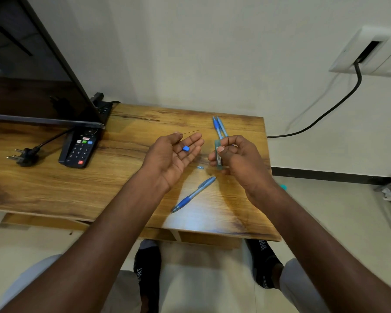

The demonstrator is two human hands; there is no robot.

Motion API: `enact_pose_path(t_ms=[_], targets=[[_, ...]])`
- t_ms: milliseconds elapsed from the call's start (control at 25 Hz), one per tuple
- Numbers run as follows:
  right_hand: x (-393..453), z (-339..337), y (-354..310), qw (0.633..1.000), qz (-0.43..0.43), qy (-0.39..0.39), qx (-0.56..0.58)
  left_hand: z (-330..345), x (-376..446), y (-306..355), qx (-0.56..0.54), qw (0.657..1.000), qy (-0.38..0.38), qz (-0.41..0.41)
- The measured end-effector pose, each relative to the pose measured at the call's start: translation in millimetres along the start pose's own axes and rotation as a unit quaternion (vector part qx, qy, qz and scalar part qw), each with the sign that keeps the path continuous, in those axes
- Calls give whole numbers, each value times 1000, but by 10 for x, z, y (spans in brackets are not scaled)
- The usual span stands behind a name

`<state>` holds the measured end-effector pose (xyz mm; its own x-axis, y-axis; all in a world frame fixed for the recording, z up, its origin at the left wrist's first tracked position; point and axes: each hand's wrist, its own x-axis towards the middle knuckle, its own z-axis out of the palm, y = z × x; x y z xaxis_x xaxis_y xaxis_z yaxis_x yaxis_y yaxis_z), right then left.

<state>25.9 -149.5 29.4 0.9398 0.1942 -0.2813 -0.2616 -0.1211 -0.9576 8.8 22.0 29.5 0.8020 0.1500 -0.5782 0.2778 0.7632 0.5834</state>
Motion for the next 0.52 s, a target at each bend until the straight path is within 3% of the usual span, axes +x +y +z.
enact_pose_path(t_ms=[360,440,520], targets=[[-20,35,36,982,-134,40,-126,71,-78,-52,-80,993,-42,-69],[-8,35,40,982,-126,60,-129,67,-63,-66,-61,996,-37,-60],[18,-2,39,981,-120,86,-129,33,-34,-61,31,999,-3,-25]])
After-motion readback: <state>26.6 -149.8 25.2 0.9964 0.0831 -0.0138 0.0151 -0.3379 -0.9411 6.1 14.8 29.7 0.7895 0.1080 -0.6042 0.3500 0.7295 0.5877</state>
